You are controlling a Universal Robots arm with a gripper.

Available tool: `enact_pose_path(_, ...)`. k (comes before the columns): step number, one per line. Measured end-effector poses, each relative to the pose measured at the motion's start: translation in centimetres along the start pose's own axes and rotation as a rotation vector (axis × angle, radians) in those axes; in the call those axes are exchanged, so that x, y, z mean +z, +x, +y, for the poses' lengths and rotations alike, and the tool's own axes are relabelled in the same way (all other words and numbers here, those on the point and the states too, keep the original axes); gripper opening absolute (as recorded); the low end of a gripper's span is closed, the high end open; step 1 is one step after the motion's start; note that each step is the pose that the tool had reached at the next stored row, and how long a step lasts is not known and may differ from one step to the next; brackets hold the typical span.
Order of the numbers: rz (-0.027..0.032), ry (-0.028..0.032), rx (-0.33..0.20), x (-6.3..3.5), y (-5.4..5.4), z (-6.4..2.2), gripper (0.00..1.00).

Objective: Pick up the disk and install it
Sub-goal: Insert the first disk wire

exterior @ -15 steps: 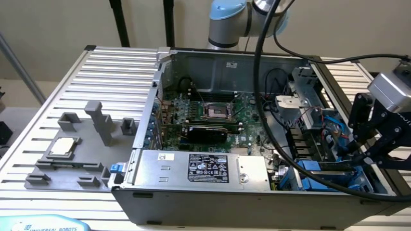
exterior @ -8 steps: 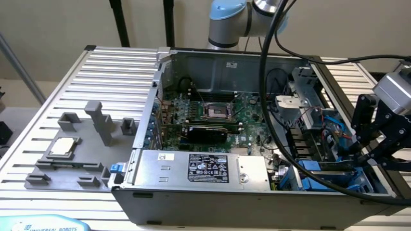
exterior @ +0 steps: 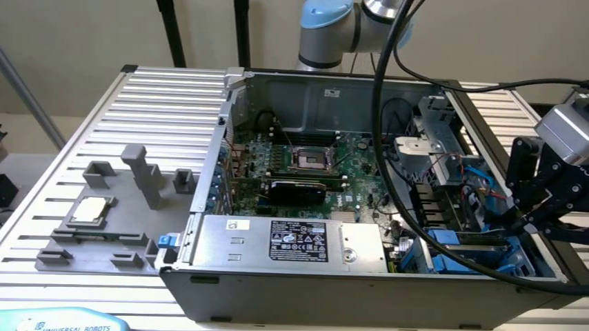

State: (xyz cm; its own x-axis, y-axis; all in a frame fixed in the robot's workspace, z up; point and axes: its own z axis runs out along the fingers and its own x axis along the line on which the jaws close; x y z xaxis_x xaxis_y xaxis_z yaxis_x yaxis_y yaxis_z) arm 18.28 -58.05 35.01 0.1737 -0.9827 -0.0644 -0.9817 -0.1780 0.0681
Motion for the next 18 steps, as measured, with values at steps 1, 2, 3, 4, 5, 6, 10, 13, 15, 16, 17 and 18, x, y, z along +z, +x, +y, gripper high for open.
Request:
enact_pose_path(1, 0.0, 0.0, 0.0, 0.0, 0.0, 0.0, 0.19)
enact_pose_path(2, 0.0, 0.0, 0.0, 0.0, 0.0, 0.0, 0.19)
enact_pose_path(3, 0.0, 0.0001, 0.0, 0.0, 0.0, 0.02, 0.16)
enact_pose_path(4, 0.0, 0.0001, 0.0, 0.0, 0.0, 0.07, 0.16)
enact_pose_path(5, -0.0001, 0.0, 0.0, 0.01, 0.0, 0.14, 0.16)
enact_pose_path(6, 0.0001, 0.0001, 0.0, 0.0, 0.0, 0.24, 0.16)
enact_pose_path(10, 0.0, 0.0001, 0.0, 0.05, -0.2, 1.08, 0.16)
enact_pose_path(13, -0.0001, 0.0001, 0.0, 0.13, -0.4, 2.03, 0.16)
enact_pose_path(15, 0.0003, 0.0001, 0.001, 0.17, -0.5, 2.57, 0.16)
enact_pose_path(16, 0.0006, 0.0001, 0.003, 0.19, -0.5, 2.78, 0.16)
enact_pose_path(17, 0.0009, 0.0002, 0.006, 0.21, -0.5, 2.94, 0.16)
enact_pose_path(18, 0.0008, 0.0004, 0.011, 0.23, -0.5, 3.05, 0.16)
